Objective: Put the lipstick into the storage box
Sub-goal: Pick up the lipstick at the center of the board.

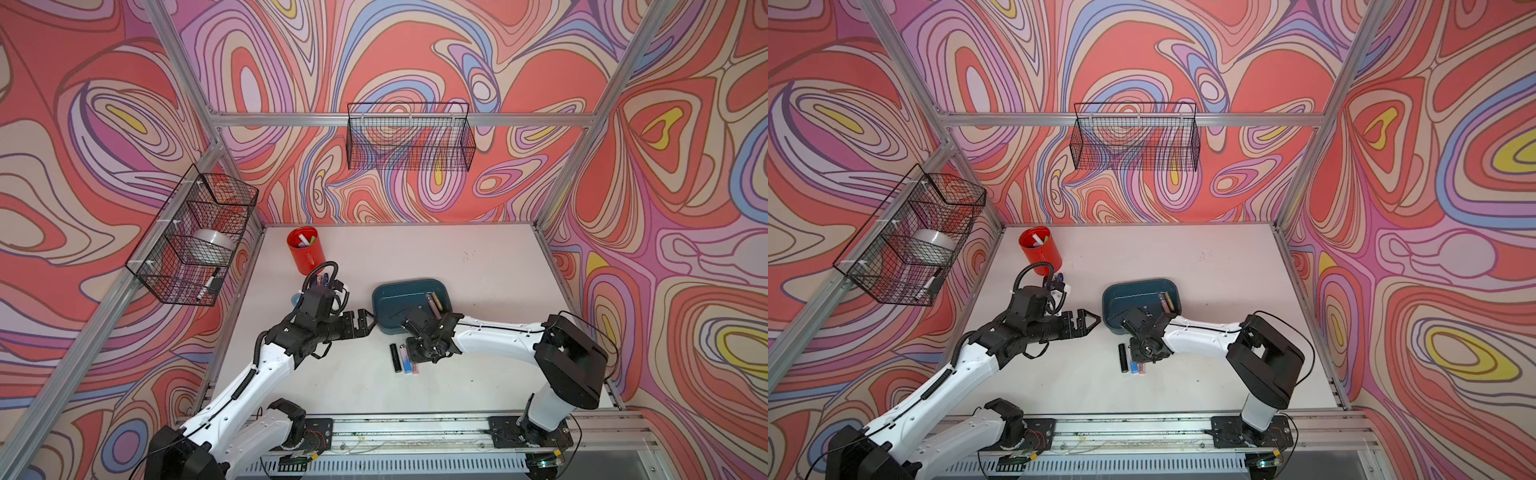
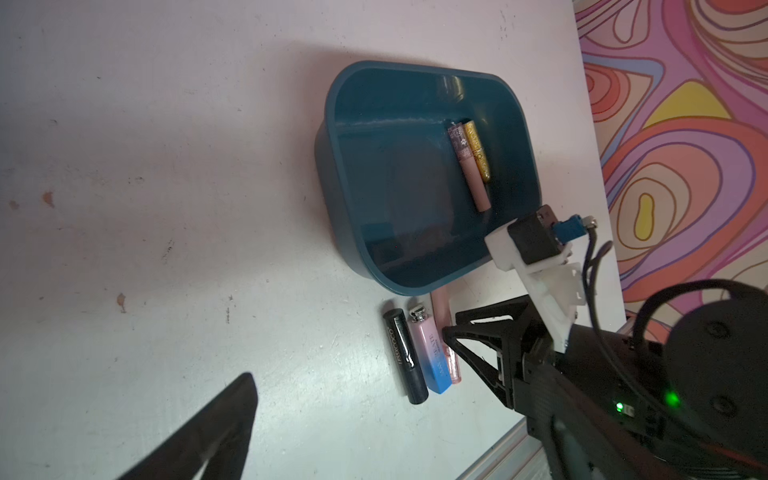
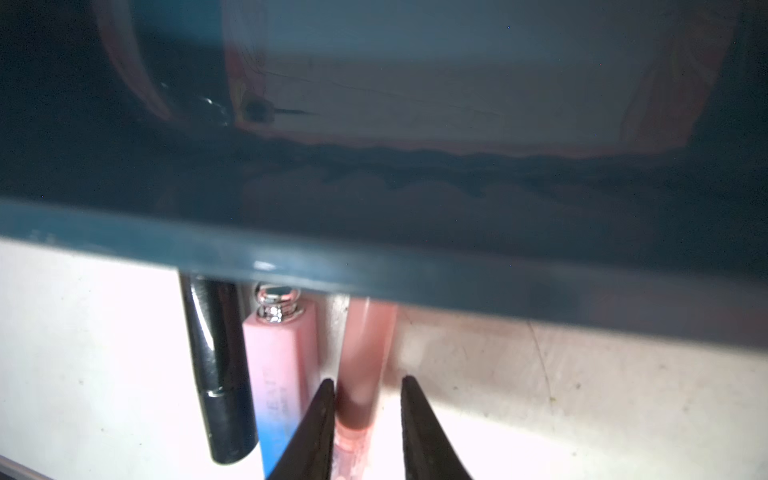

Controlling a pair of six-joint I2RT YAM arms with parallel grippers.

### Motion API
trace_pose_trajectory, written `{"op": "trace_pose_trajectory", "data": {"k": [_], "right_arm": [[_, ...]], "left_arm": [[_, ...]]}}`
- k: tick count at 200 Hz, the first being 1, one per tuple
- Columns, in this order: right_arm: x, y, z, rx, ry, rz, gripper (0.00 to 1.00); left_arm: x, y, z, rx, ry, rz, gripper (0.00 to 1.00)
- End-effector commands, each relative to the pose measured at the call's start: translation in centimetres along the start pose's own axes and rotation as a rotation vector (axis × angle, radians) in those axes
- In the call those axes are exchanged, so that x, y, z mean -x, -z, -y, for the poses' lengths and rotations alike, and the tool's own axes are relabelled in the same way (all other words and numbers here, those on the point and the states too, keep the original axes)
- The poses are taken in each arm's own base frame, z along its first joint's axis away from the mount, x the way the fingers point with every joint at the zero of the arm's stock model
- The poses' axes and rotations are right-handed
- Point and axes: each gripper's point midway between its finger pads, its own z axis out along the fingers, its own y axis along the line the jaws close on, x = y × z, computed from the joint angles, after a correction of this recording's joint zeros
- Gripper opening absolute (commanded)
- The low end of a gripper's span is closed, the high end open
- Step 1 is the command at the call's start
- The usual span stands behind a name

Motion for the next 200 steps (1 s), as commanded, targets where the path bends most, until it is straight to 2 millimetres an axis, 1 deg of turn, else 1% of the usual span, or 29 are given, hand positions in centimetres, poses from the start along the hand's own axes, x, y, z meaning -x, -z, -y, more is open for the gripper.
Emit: {"op": "trace_pose_trajectory", "data": {"k": [1,9,30,53,74,93,101,129,149,169,200], "right_arm": [[-0.4,-1.0,0.4,-0.02,-0.002,-0.008,0.28],[-0.5,-1.1,0.4,-0.019,-0.003,-0.011,0.26],[-0.6,-1.3,0.6,-0.027,0.0,-0.018,0.26],[-0.6,-1.3,0.6,-0.035,0.008,-0.02,0.24],[-0.3,-1.1,0.5,-0.036,0.018,-0.014,0.21],[0.0,-0.5,0.3,-0.032,0.019,-0.003,0.19],[0.1,-0.2,0.3,-0.03,0.018,0.0,0.18],[0.6,1.4,-0.2,-0.013,0.016,0.022,0.18],[1.3,3.0,-0.5,-0.005,0.018,0.047,0.18],[2.3,5.0,-1.2,0.009,0.028,0.078,0.18],[4.5,8.3,-2.3,0.02,0.058,0.143,0.19]], "left_arm": [[-2.0,-0.3,-0.1,-0.034,0.075,-0.059,0.94],[-2.4,-0.3,-0.1,-0.048,0.094,-0.066,0.92],[-3.1,0.3,0.1,-0.079,0.136,-0.05,0.92],[-3.1,0.8,0.0,-0.077,0.138,-0.033,0.93],[-3.2,0.8,0.0,-0.074,0.135,-0.046,0.94],[-3.1,0.6,0.0,-0.075,0.129,-0.042,1.0],[-3.0,0.6,0.0,-0.072,0.126,-0.04,1.0],[-2.5,0.4,0.4,-0.082,0.118,-0.041,1.0],[-2.3,0.2,0.6,-0.083,0.117,-0.047,1.0],[-2.3,-0.1,0.5,-0.081,0.121,-0.052,1.0],[-1.9,-0.2,0.8,-0.086,0.117,-0.052,1.0]]}}
